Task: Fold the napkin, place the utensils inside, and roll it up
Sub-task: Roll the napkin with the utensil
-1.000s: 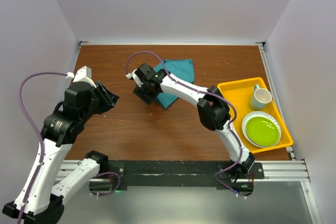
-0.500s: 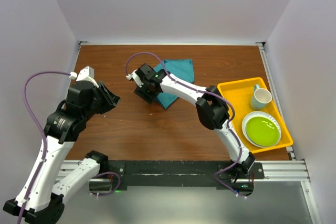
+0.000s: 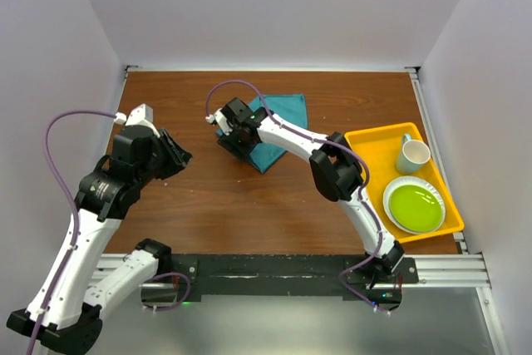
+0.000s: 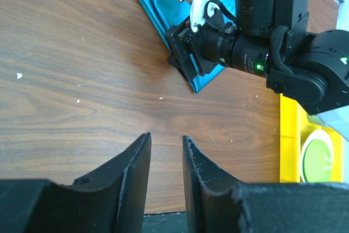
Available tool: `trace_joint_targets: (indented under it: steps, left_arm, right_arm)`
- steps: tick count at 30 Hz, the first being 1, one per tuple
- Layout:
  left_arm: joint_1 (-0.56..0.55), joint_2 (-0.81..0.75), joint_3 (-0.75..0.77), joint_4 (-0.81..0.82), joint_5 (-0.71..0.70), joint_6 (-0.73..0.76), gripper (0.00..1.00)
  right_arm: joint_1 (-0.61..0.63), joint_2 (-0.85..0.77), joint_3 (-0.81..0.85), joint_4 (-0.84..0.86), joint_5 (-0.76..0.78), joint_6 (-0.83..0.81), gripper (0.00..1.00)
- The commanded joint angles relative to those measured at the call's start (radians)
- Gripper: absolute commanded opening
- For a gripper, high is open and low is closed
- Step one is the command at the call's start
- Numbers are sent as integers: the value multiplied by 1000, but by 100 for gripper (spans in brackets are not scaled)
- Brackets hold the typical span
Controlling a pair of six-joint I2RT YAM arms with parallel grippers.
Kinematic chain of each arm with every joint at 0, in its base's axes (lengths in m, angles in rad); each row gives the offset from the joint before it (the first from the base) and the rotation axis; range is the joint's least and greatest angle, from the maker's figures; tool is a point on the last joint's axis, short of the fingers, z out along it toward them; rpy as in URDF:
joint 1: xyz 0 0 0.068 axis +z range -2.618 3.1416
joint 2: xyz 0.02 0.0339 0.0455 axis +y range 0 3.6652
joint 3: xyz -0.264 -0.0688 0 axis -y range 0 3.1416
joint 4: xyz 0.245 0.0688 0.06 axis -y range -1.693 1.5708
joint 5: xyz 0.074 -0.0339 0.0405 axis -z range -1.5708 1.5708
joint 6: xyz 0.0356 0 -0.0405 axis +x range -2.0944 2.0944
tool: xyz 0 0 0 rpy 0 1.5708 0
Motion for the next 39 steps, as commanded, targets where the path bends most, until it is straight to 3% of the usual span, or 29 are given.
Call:
trace_joint_targets:
  steps: [1, 4, 9, 16, 19, 20, 25, 29, 35, 39]
  left_arm:
    - [2, 6, -1, 43, 8, 8, 34]
    - [2, 3, -4, 38, 2, 3, 34]
    - [2, 14, -27, 18, -15, -55, 39]
    - [35, 99, -27, 46, 12, -129, 67]
    - [103, 178, -44, 52, 84, -192, 76]
    - [129, 199, -59, 87, 168, -204, 76]
    - [235, 349, -196, 275, 303, -348, 74]
    - [246, 481, -250, 530, 380, -460, 75]
    - [244, 766, -181, 635, 359, -407, 80]
    - [240, 827, -175, 748, 325, -407, 80]
  right_arm:
    - [-5, 9, 6, 38, -27, -9, 60]
    - [-11, 23, 2, 38, -26, -6, 58]
    - [-28, 26, -56, 59, -69, 18, 45]
    - [-27, 34, -138, 70, -96, 47, 24]
    - [-27, 32, -139, 64, -119, 66, 17]
    - [-27, 31, -138, 61, -133, 72, 13]
    - [-33, -17, -165, 78, -208, 107, 1]
    - [-45, -41, -205, 99, -259, 124, 0]
    - [-76, -61, -254, 131, -355, 150, 0]
    - [-88, -64, -247, 125, -374, 147, 0]
